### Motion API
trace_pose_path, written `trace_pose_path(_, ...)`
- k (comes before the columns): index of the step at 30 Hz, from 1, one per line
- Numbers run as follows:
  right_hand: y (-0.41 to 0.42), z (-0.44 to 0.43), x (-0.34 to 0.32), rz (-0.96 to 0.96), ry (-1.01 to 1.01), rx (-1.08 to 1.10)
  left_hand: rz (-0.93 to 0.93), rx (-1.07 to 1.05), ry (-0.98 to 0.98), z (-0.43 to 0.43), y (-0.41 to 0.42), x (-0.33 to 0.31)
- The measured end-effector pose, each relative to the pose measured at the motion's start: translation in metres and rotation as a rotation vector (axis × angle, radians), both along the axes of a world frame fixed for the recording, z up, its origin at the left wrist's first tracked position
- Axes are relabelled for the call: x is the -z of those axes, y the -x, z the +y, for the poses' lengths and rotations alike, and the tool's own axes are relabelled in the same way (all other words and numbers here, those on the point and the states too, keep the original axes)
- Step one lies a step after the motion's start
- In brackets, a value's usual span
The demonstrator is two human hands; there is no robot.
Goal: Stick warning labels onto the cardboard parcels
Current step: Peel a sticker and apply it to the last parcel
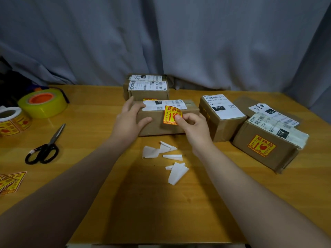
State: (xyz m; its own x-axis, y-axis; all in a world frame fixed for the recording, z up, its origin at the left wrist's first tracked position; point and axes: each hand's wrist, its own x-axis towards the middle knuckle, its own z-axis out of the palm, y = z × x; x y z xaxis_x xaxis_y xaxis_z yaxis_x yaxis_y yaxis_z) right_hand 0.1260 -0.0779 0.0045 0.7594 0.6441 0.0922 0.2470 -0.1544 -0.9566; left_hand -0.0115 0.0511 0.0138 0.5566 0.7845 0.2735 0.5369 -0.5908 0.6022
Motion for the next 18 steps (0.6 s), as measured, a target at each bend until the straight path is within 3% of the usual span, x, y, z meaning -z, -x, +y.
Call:
trace_pose_path(8, -0.001, 0.005, -0.007, -0.071, 0.136, 0.016, 0.2, -0.024, -0.21, 0.013, -0.01, -0.012)
trace_pose_path(13, 0.001, 0.016, -0.009, -0.052, 0.146, 0.068, 0.041, 0.055, -0.167, 0.015, -0.021, -0.013)
trace_pose_path(18, 0.001, 0.022, -0.009, -0.066, 0.178, 0.111, 0.032, 0.08, -0.124, 0.01, -0.024, -0.01)
